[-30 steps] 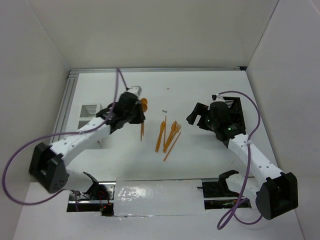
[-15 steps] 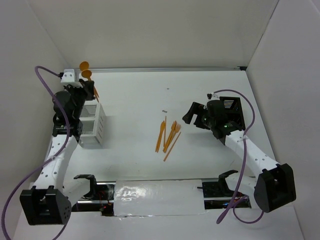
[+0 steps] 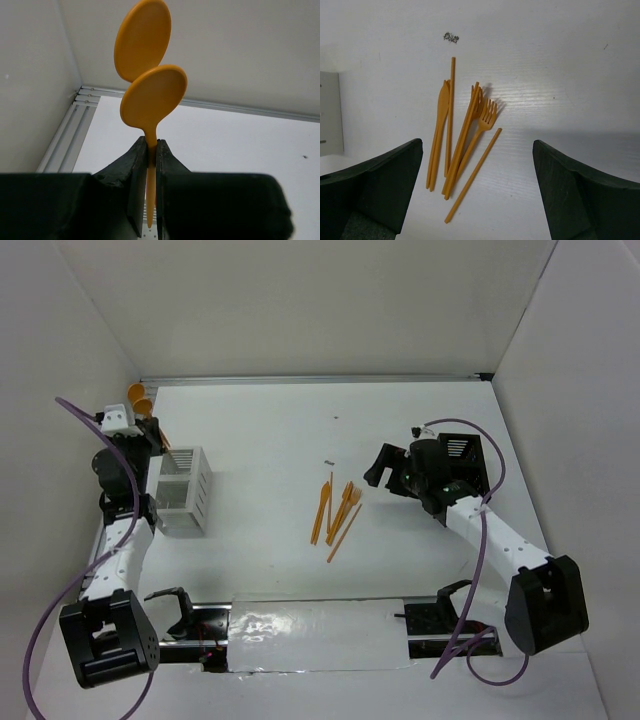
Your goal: Sort the eating utensils into containers
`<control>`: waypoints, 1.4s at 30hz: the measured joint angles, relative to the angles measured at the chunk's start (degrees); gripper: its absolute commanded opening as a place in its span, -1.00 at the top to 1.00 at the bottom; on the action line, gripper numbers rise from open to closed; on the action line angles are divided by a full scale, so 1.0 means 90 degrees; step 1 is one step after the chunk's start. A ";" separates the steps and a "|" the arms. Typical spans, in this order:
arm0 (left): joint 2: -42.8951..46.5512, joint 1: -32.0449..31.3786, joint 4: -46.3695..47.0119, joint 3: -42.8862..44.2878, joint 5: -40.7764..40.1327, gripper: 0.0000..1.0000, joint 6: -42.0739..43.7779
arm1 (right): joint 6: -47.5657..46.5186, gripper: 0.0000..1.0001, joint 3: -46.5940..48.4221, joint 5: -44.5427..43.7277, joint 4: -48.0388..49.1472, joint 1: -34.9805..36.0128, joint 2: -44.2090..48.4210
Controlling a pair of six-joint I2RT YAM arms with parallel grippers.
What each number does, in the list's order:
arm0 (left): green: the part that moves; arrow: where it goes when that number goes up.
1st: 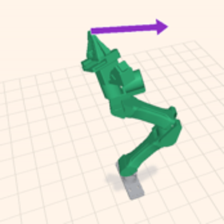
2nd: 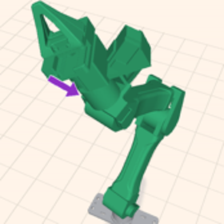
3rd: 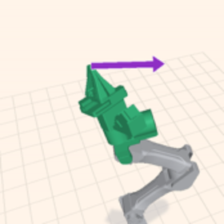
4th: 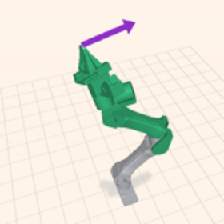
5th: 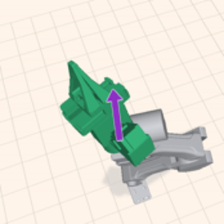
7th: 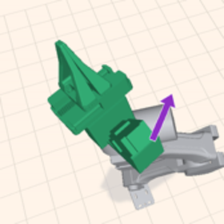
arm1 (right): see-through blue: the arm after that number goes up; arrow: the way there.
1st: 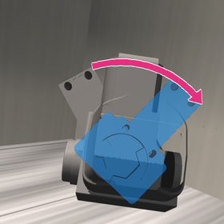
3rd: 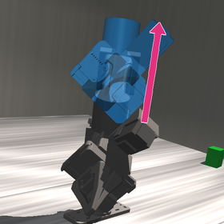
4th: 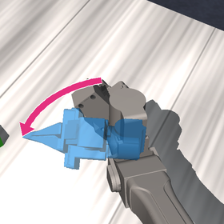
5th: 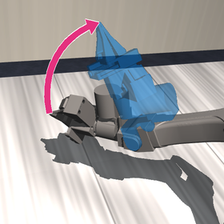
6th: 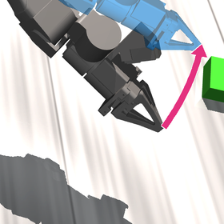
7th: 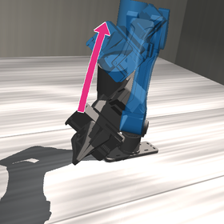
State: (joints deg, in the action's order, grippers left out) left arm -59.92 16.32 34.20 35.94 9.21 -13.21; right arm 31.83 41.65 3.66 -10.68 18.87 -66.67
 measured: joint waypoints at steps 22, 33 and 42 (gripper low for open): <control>-0.0136 -0.0461 0.0651 -0.0874 -0.1175 0.01 0.0112 | 0.0000 -0.99 -0.0117 -0.0010 0.0104 0.0002 -0.0019; 0.0192 -0.0461 0.0163 -0.0721 -0.1115 -0.50 0.0114 | -0.0002 -1.00 -0.0117 -0.0034 0.0102 0.0002 0.0027; 0.0937 -0.0610 -0.1965 0.1076 0.1110 -0.71 0.0495 | 0.0002 -1.00 -0.0126 -0.0051 0.0104 0.0002 0.0075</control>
State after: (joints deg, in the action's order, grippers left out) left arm -51.48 10.83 16.51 45.63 19.20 -8.75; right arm 31.86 40.51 3.20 -9.74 18.90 -66.00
